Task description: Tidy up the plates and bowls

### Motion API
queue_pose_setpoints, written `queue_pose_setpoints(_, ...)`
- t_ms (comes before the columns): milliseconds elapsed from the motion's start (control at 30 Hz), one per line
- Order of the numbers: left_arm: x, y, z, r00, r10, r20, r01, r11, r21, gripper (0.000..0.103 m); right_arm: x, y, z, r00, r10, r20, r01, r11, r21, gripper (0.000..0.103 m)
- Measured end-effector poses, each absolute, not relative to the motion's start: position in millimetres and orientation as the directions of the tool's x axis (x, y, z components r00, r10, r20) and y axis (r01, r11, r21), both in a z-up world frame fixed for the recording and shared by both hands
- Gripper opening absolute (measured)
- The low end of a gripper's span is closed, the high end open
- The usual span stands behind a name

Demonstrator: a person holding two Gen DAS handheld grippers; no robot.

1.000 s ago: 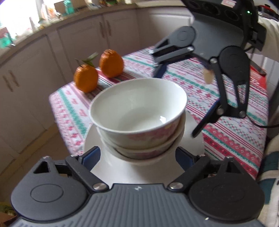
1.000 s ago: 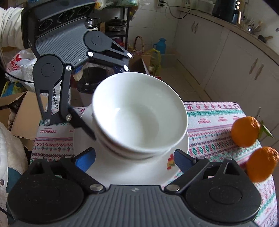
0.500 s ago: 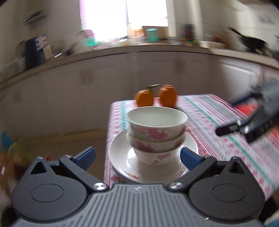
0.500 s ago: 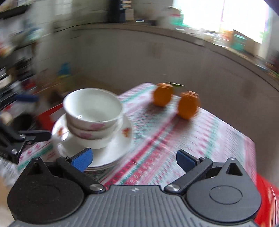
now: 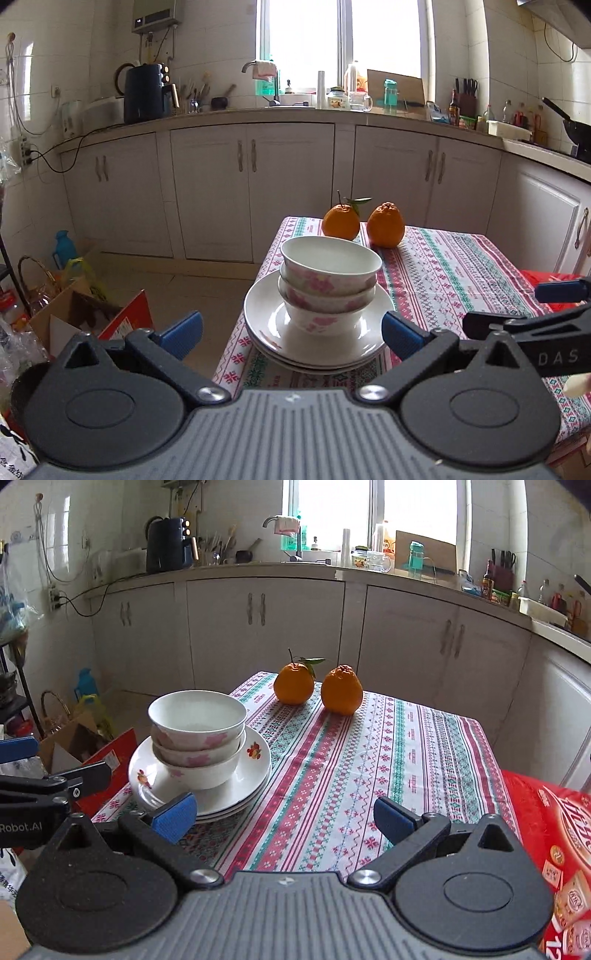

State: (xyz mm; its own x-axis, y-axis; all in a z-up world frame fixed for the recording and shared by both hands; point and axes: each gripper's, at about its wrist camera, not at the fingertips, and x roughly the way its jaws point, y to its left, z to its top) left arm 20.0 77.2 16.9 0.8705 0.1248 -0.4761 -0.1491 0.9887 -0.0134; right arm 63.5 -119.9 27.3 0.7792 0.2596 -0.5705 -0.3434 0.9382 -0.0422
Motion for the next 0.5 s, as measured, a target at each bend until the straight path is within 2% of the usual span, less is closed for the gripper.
queue_pose_setpoints(500,8.5,60.6,21.9,0.857,0.165,-0.488,-0.183,0.983,0.01,0.102,49.9,-123.9,33.1,0.82,0.211,-0.532,-0.289,0.955,-0.066,0.103)
